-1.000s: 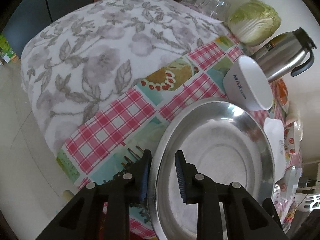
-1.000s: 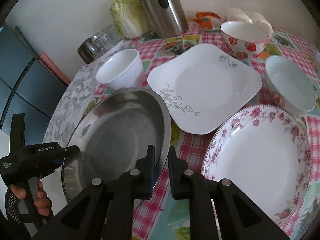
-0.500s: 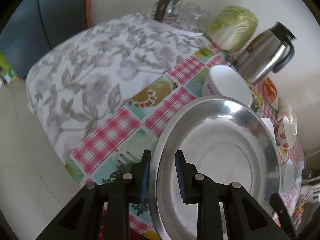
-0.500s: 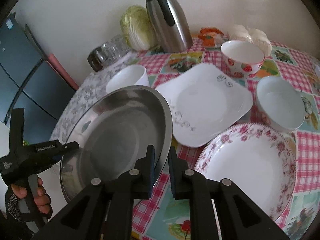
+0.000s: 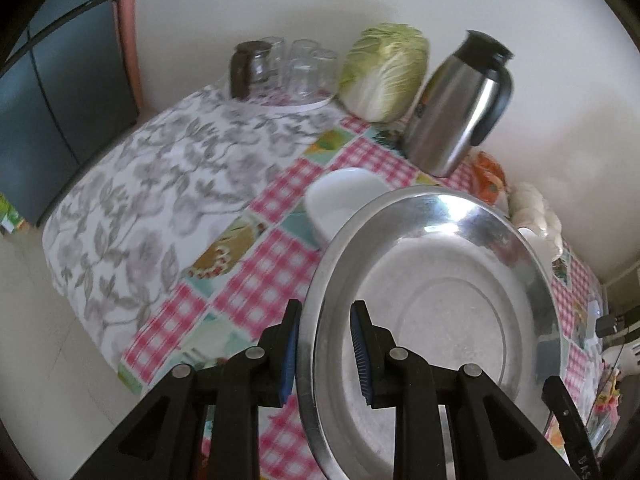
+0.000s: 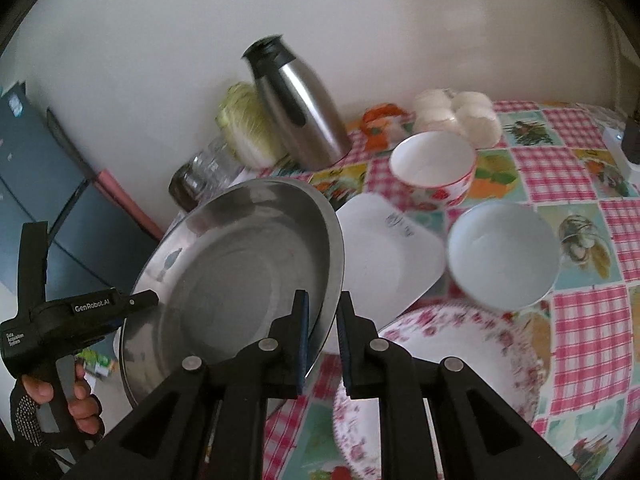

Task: Organize plates and bowls
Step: 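Carry the steel basin toward the white square bowl and open both tools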

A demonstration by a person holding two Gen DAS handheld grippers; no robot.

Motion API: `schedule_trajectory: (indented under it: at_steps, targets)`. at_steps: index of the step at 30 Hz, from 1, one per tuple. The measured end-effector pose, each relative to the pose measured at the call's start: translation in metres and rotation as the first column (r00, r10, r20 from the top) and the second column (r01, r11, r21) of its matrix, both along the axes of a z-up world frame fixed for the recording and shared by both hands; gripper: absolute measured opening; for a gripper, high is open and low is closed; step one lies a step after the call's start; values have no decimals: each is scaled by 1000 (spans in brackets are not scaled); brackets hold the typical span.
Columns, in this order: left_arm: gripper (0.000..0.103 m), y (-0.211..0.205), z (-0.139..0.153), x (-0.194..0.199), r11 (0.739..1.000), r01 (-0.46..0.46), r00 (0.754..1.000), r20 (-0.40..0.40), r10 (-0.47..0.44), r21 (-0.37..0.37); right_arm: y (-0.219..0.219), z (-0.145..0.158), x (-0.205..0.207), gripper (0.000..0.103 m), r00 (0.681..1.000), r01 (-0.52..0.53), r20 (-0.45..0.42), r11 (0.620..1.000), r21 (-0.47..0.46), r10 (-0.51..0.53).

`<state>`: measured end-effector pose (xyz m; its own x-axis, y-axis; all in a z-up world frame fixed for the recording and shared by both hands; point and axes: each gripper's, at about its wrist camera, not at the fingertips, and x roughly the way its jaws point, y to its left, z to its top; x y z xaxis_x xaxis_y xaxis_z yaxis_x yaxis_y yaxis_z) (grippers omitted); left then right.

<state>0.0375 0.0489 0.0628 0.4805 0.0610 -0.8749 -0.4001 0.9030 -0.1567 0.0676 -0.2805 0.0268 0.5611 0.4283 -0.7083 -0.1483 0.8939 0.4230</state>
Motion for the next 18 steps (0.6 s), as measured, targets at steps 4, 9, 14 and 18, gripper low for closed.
schedule_trajectory:
  at_steps: [4,9,14,18]
  targets:
    - [27,-20,-3,16,999,32,999,-2,-32,-4,-19,0,8,14,999,43,5,999,16,-43]
    - [27,-43,-17,37,997,74,997,-28,-74,-5,-38,-3,21,14,996,83,8,996,24,-83]
    - [27,-57,-37,55,995,96,994,-61,-95,5,-52,-22,35,14,993,112,-35,993,22,-112]
    - [27,-60,-52,65,994,112,990,-84,-112,5,-56,-42,46,14,989,122,-86,992,22,-120]
